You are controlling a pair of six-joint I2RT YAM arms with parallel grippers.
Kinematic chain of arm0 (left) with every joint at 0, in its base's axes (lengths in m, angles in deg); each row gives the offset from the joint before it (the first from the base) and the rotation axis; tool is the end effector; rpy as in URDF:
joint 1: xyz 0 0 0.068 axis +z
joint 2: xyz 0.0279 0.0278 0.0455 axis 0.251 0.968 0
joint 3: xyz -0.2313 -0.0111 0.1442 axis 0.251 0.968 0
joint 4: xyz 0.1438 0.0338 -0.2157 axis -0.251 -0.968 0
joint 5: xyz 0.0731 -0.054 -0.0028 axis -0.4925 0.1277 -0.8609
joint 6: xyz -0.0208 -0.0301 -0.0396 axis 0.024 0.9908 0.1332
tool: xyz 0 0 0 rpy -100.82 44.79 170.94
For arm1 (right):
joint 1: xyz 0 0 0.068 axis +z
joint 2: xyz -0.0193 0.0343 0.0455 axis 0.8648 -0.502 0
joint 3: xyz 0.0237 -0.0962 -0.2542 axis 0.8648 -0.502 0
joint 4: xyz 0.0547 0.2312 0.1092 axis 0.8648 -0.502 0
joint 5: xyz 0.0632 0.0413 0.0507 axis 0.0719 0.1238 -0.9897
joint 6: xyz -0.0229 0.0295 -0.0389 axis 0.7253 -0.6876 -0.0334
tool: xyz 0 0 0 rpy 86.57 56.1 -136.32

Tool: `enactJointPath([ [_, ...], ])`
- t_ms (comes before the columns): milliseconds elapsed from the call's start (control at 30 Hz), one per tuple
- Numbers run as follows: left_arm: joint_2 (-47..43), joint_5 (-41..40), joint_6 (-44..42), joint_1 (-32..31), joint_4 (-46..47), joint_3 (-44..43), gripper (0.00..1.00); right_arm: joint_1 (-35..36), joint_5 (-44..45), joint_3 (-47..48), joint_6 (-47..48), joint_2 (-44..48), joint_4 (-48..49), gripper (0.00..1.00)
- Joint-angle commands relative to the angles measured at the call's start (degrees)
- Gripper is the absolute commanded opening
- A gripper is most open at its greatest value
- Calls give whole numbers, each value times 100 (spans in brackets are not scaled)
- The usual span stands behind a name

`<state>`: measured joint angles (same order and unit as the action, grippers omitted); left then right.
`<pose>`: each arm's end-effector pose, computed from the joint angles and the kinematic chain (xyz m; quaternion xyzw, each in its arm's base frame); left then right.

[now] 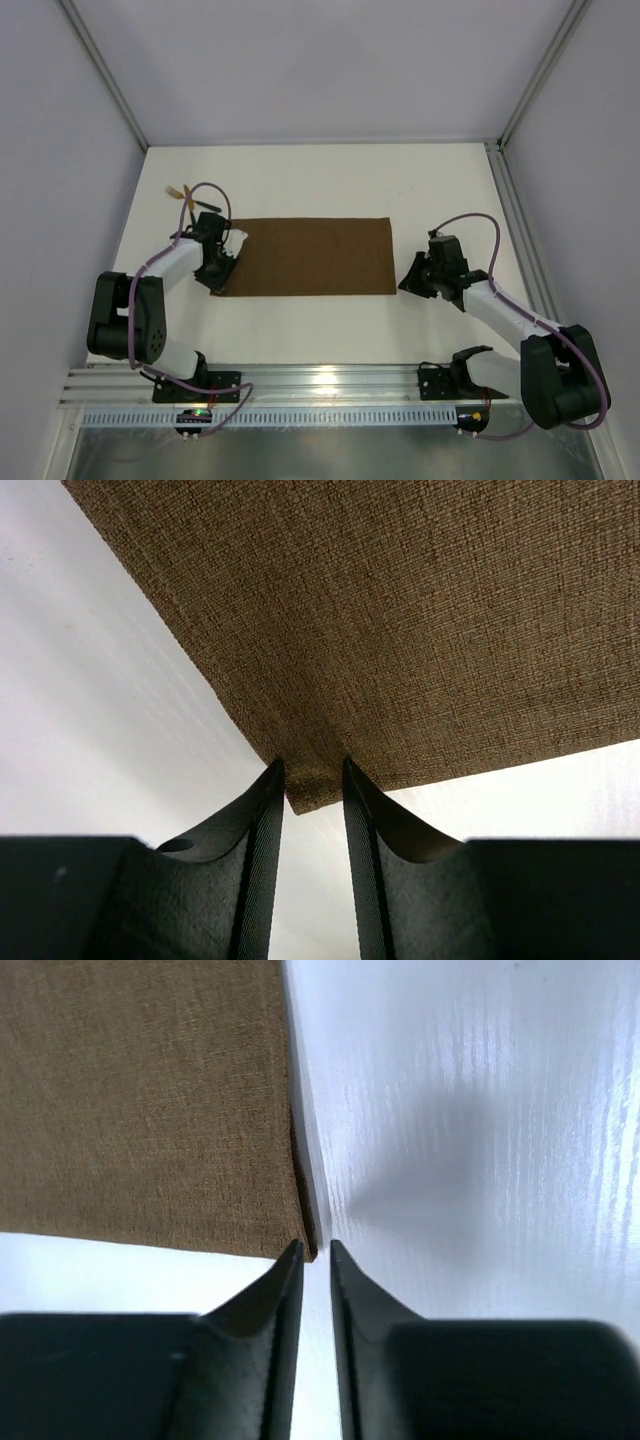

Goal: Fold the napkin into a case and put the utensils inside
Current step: Pick up the rectangle-folded napkin from the center of the board.

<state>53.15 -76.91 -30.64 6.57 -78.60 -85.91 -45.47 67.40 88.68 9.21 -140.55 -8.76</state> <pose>0.2529 -0.0341 0.1597 0.2010 0.9723 0.0260 0.1167 0.1986 0.0567 0.1572 0.1244 0.9358 0.1973 0.2645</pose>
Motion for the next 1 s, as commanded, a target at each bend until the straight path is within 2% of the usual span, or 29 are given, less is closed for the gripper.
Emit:
enactJointPath([
  [0, -170, 59, -88, 32, 193, 34, 33, -15, 148, 320, 188, 346, -401, 24],
  [100, -302, 68, -97, 32, 105, 7, 34, -15, 131, 146, 39, 425, -384, 33],
  [367, -654, 156, -89, 32, -89, -45, 36, -7, -439, -216, -181, -14, 152, 37],
  [767, -593, -152, -124, 41, -27, 86, 37, 169, -731, -470, -541, -462, 811, 37],
  [967, -628, -134, -97, 41, -18, 95, 37, 169, -819, -558, -708, -629, 1128, 31],
])
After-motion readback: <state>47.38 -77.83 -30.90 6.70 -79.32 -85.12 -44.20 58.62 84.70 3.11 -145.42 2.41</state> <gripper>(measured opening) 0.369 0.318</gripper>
